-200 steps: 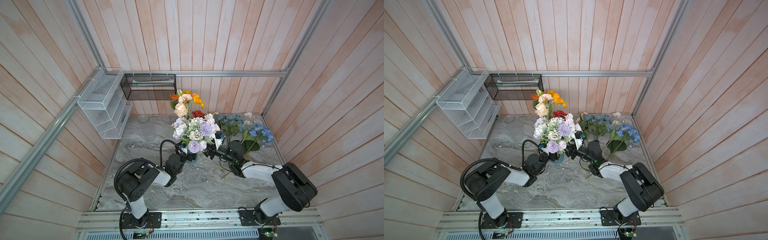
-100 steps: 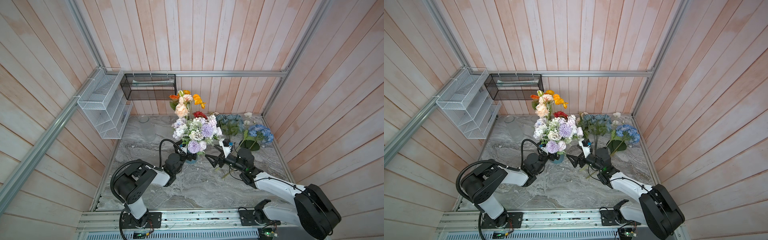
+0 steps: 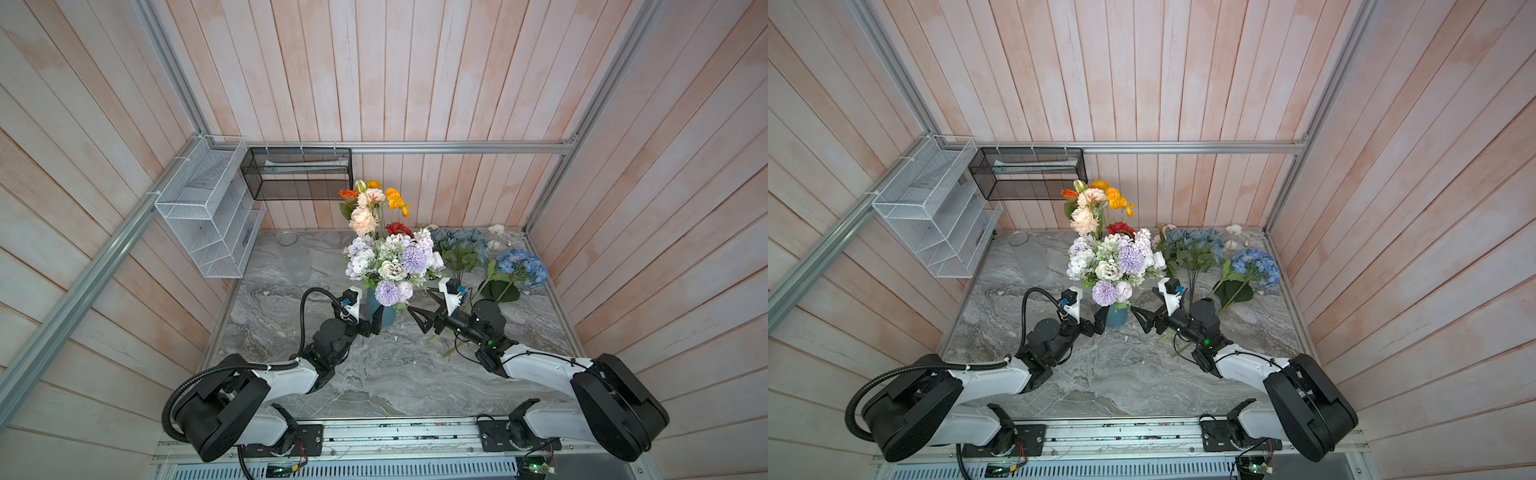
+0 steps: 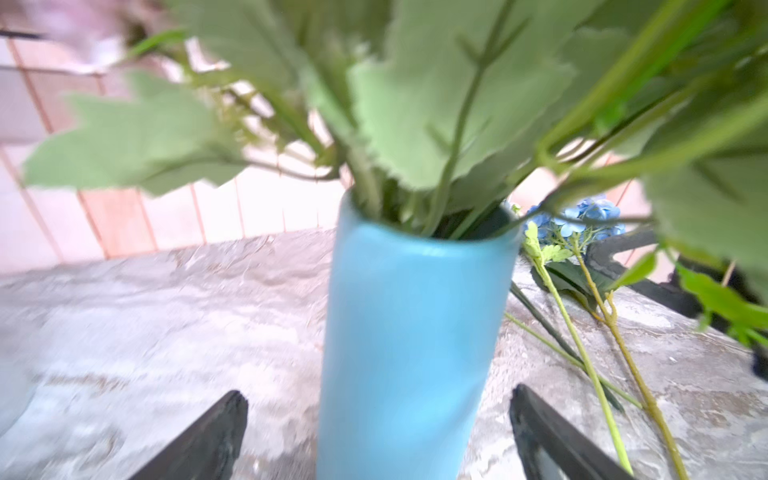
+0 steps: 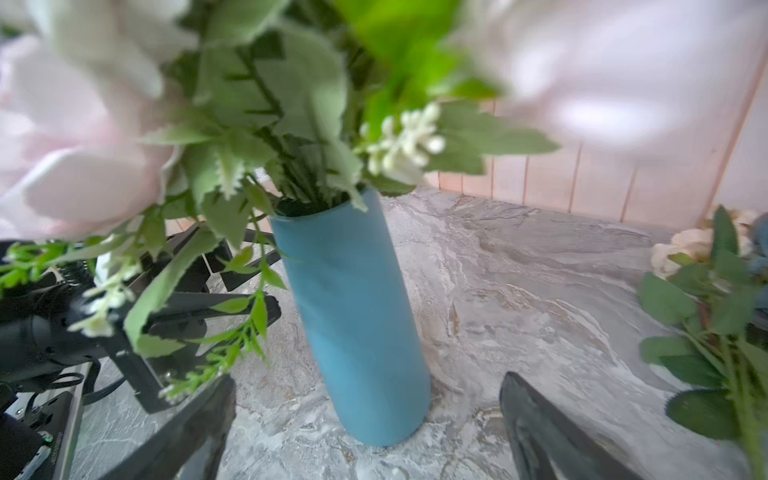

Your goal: Arrange the flowers into the vase

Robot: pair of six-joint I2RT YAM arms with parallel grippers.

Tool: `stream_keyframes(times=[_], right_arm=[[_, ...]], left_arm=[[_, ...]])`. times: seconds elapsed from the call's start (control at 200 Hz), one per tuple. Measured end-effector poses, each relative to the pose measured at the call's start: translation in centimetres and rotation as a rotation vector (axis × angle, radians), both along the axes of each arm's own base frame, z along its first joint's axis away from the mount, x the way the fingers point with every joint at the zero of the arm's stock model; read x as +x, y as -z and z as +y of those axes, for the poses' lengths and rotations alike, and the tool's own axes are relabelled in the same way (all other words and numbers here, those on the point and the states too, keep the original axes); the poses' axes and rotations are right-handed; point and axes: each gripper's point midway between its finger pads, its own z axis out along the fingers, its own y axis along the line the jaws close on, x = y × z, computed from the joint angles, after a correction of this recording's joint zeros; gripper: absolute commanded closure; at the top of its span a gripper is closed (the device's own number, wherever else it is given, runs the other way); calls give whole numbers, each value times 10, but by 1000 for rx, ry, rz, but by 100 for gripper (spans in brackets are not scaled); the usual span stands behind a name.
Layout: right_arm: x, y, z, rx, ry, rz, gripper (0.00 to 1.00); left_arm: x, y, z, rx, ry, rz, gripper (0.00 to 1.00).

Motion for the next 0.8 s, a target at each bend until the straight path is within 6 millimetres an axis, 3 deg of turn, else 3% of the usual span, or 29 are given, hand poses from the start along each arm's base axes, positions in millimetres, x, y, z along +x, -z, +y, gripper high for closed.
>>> stream_keyframes(times=[0.15,0.425,0.795], right_arm=[[1,7,32,17,-50,-2,2],[20,3,66,81,-58,-50,2],[56,4,93,113,3,-137,2]], left_arm=[[-5,-1,28,-43,-84,26,0],[5,13,82,-138,-257,85,0],[10,14,92,-191,-283,104,0]])
